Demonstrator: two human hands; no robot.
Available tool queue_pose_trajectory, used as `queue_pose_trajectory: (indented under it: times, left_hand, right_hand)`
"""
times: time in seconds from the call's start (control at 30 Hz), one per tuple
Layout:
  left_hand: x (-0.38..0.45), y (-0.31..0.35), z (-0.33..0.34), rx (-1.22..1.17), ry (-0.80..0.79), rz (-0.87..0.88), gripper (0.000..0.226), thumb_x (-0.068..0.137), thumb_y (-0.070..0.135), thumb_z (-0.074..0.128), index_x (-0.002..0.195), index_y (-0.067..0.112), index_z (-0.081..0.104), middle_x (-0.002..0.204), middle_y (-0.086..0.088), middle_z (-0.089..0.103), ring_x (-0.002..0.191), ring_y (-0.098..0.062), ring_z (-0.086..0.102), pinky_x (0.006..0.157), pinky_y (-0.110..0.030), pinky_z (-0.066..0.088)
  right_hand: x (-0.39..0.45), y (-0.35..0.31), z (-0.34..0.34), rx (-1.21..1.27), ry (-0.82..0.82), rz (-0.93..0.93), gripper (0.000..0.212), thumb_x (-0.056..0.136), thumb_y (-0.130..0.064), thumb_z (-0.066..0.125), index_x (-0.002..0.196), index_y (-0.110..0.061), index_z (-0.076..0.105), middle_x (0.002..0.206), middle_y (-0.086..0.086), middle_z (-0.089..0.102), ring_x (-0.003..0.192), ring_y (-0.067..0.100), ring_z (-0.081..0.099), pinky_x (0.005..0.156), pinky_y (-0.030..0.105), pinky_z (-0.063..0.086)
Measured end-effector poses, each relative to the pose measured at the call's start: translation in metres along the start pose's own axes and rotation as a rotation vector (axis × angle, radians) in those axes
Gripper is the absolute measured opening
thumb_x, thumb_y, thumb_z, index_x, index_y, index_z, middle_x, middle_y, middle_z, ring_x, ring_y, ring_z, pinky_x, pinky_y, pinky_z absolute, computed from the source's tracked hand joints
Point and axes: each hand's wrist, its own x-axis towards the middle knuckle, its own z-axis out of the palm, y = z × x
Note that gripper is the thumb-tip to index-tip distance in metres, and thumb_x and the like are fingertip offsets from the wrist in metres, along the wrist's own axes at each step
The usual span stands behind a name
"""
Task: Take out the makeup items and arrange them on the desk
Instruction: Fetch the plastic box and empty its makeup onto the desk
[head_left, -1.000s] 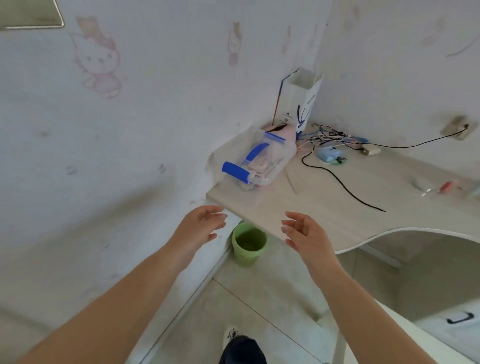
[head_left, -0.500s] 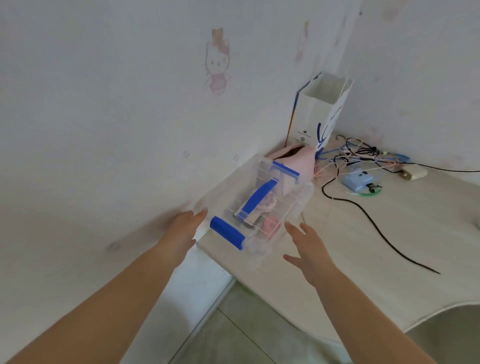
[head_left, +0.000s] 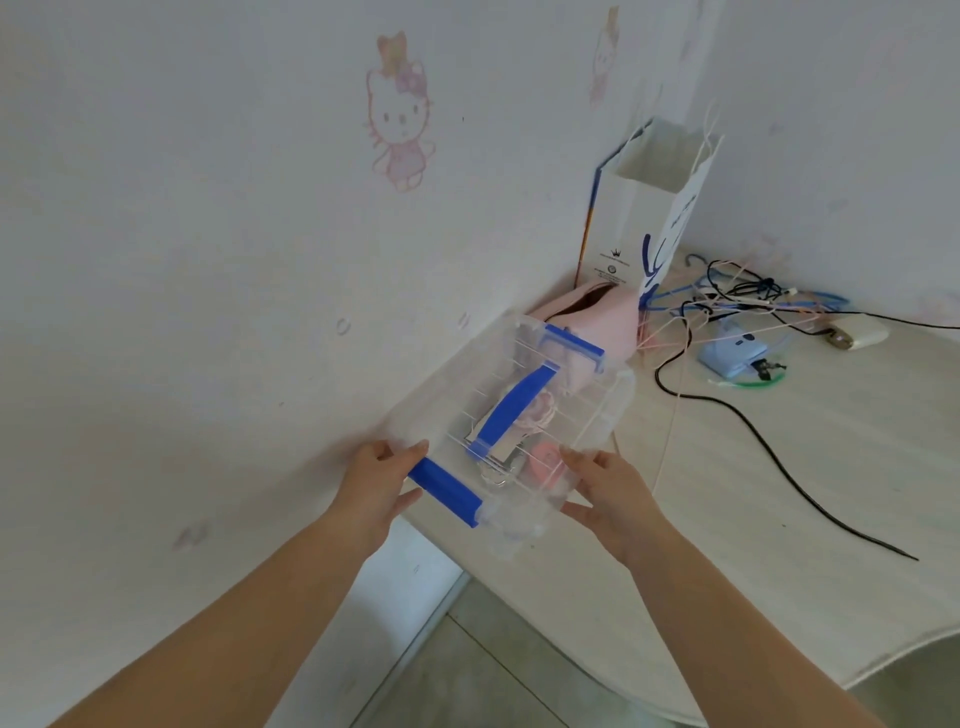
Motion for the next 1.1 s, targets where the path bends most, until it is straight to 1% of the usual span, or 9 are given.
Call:
queue_pose_trajectory:
  times: [0.13, 0.23, 0.43, 0.5, 0.57, 0.67, 0.8, 0.93, 1.1]
  left_hand:
    - [-0.005, 0.0, -0.004, -0.04, -0.009, 0.022, 0.044, 0.084, 0.025, 0.069, 0.118, 0.002, 0.055, 0.119, -0.019, 0.061, 0.109, -0.024, 0.063, 0.083, -0.038, 0.058]
    - [-0.014, 0.003, -0.008, -0.051, -0.086, 0.045, 0.046, 0.083, 0.024, 0.069, 0.118, -0.002, 0.053, 0.12, -0.02, 0.061, 0.108, -0.025, 0.064, 0.081, -0.039, 0.058]
    - [-0.044, -0.001, -0.013, -0.046, -0.206, 0.06, 0.039, 0.084, 0.026, 0.068, 0.107, -0.003, 0.055, 0.113, -0.019, 0.064, 0.104, -0.027, 0.066, 0.083, -0.045, 0.057]
    - [-0.059, -0.003, -0.015, -0.029, -0.265, 0.096, 0.033, 0.087, 0.025, 0.066, 0.105, -0.001, 0.058, 0.109, -0.018, 0.066, 0.105, -0.029, 0.065, 0.079, -0.043, 0.057]
    - [-0.074, -0.004, -0.017, -0.013, -0.323, 0.133, 0.024, 0.088, 0.024, 0.064, 0.094, 0.001, 0.061, 0.105, -0.017, 0.067, 0.1, -0.029, 0.066, 0.074, -0.041, 0.057]
    - [-0.101, -0.004, -0.018, 0.011, -0.424, 0.162, 0.017, 0.087, 0.023, 0.066, 0.081, 0.009, 0.059, 0.1, -0.011, 0.069, 0.094, -0.024, 0.068, 0.071, -0.039, 0.057]
    - [-0.143, -0.017, -0.017, 0.05, -0.551, 0.135, 0.014, 0.085, 0.021, 0.067, 0.089, 0.009, 0.06, 0.101, -0.009, 0.07, 0.094, -0.022, 0.068, 0.078, -0.042, 0.056]
    - [-0.195, -0.031, -0.003, 0.092, -0.69, 0.092, 0.025, 0.085, 0.021, 0.068, 0.099, 0.004, 0.057, 0.103, -0.012, 0.07, 0.097, -0.024, 0.068, 0.084, -0.047, 0.055]
    - [-0.278, -0.042, 0.032, 0.14, -0.918, 0.097, 0.04, 0.082, 0.025, 0.071, 0.107, -0.003, 0.058, 0.11, -0.021, 0.065, 0.104, -0.028, 0.066, 0.086, -0.051, 0.055]
  right_hand:
    - [-0.013, 0.008, 0.002, 0.03, 0.019, -0.009, 0.016, 0.089, -0.019, 0.064, 0.096, -0.005, 0.061, 0.101, 0.01, 0.07, 0.091, 0.019, 0.067, 0.08, 0.042, 0.057]
    - [-0.028, 0.02, 0.002, 0.051, 0.045, -0.014, 0.023, 0.089, -0.022, 0.064, 0.099, -0.002, 0.061, 0.097, 0.011, 0.071, 0.092, 0.021, 0.068, 0.083, 0.043, 0.057]
    - [-0.08, 0.043, 0.001, 0.135, 0.137, -0.092, 0.014, 0.088, -0.019, 0.064, 0.081, -0.008, 0.058, 0.081, 0.005, 0.067, 0.08, 0.017, 0.066, 0.083, 0.042, 0.057]
    - [-0.103, 0.052, 0.002, 0.161, 0.177, -0.129, 0.015, 0.087, -0.019, 0.066, 0.088, -0.006, 0.06, 0.087, 0.008, 0.068, 0.086, 0.019, 0.068, 0.08, 0.04, 0.058]
    - [-0.128, 0.062, 0.002, 0.182, 0.236, -0.158, 0.026, 0.086, -0.02, 0.067, 0.1, 0.0, 0.06, 0.099, 0.011, 0.07, 0.095, 0.022, 0.068, 0.078, 0.038, 0.059]
    - [-0.176, 0.082, 0.005, 0.219, 0.362, -0.217, 0.025, 0.085, -0.022, 0.068, 0.095, -0.002, 0.058, 0.101, 0.014, 0.068, 0.096, 0.025, 0.068, 0.077, 0.036, 0.059]
    - [-0.248, 0.116, 0.004, 0.284, 0.499, -0.305, 0.028, 0.084, -0.024, 0.069, 0.099, -0.002, 0.059, 0.103, 0.013, 0.07, 0.095, 0.022, 0.07, 0.079, 0.037, 0.059]
    - [-0.327, 0.136, -0.004, 0.315, 0.579, -0.41, 0.013, 0.088, -0.02, 0.063, 0.094, -0.01, 0.068, 0.095, 0.007, 0.075, 0.087, 0.016, 0.071, 0.077, 0.033, 0.059]
    - [-0.425, 0.15, -0.03, 0.355, 0.772, -0.513, 0.011, 0.089, -0.018, 0.061, 0.09, -0.009, 0.067, 0.09, 0.007, 0.075, 0.085, 0.016, 0.071, 0.077, 0.034, 0.058]
